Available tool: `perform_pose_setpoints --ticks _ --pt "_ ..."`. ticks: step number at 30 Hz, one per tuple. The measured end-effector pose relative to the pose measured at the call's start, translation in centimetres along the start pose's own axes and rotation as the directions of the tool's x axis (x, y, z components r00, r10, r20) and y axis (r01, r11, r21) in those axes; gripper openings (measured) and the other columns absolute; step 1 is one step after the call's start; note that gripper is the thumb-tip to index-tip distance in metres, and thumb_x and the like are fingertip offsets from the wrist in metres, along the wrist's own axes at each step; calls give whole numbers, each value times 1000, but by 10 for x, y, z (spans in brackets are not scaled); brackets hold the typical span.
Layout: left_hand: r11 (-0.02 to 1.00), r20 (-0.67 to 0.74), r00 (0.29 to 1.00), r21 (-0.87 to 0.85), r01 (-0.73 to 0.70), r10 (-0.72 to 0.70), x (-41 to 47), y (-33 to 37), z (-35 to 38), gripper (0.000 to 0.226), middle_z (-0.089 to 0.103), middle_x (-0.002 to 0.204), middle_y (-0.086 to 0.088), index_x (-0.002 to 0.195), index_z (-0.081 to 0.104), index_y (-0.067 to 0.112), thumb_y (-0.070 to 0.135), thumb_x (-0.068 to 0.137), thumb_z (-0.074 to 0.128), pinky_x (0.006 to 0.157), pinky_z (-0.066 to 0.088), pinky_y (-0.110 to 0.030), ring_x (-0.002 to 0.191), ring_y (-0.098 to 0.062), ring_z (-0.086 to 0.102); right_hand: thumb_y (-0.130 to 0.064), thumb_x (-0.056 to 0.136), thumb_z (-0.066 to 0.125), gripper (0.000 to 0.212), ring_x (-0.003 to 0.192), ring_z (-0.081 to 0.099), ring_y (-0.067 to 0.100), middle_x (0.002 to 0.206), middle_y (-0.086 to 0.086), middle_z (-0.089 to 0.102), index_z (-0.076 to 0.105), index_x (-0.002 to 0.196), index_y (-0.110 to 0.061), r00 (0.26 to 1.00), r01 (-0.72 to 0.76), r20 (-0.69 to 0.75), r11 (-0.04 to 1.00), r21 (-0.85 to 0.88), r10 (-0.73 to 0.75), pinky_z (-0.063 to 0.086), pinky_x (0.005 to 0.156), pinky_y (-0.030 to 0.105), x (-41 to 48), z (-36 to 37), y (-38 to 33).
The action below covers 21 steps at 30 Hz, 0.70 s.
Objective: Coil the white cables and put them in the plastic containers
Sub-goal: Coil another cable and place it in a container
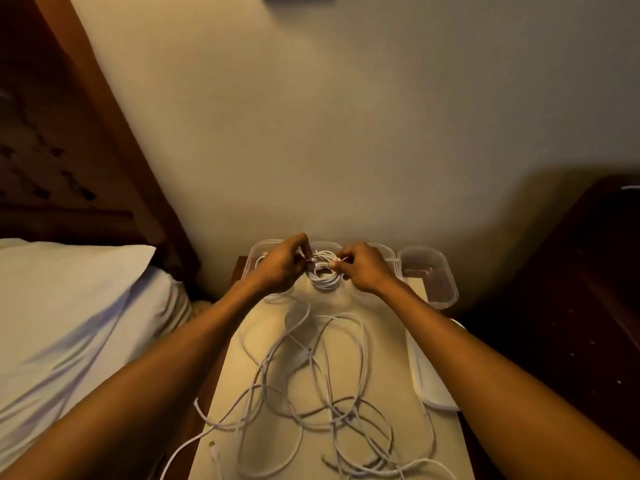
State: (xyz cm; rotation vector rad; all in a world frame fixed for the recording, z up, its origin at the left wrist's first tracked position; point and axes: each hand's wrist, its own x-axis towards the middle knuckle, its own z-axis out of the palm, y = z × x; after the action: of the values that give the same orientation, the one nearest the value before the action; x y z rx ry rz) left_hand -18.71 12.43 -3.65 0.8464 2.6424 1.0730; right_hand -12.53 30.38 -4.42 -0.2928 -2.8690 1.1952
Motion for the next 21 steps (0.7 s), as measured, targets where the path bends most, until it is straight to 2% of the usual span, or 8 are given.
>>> perform_pose_setpoints --ticks 3,6,10,13,16,19,21 --pt "998 58 998 64 9 -13 14 -15 9 15 71 83 -5 92 53 17 5 92 62 68 57 -42 76 -22 68 -42 86 70 29 79 63 23 86 3 69 72 99 -16 1000 -8 -14 995 -102 6 53 72 38 13 16 12" --pt "985 71 997 170 -22 10 20 -21 15 23 70 89 -8 94 51 22 1 92 60 70 57 -47 78 -24 66 -44 89 65 28 76 58 22 83 2 64 67 96 -17 1000 12 -18 986 -167 -16 41 62 31 17 25 22" --pt "968 93 995 246 -46 24 27 -26 16 27 70 90 -8 93 52 26 -1 90 58 69 57 -46 77 -23 64 -46 91 61 37 81 56 19 93 3 64 64 110 -15 998 42 -31 990 -132 -47 35 63 26 18 26 25" --pt "948 108 993 307 -82 50 33 -26 8 28 69 86 -6 90 52 27 2 87 62 67 56 -48 76 -26 63 -44 90 64 33 80 56 20 88 2 62 63 103 -14 999 32 -3 994 -103 -33 35 60 27 19 26 21" --pt "911 162 984 390 -134 75 32 -22 8 27 68 87 -6 96 54 23 0 85 64 68 56 -45 77 -26 63 -43 87 67 28 75 58 24 82 3 61 63 90 -15 1000 18 26 974 -225 -13 32 53 27 19 30 20" --pt "876 191 978 453 -165 85 33 -17 14 24 70 93 -6 100 58 21 3 86 66 70 57 -42 81 -25 64 -45 87 68 33 84 62 29 93 9 66 68 98 -14 999 29 34 949 -314 -19 41 63 31 18 30 20" --pt "866 172 982 478 -148 73 37 -14 15 20 69 97 -7 100 62 19 6 87 67 71 56 -39 85 -26 64 -48 88 64 38 92 61 31 97 12 67 69 98 -12 999 48 17 933 -358 -44 40 66 32 19 28 22"
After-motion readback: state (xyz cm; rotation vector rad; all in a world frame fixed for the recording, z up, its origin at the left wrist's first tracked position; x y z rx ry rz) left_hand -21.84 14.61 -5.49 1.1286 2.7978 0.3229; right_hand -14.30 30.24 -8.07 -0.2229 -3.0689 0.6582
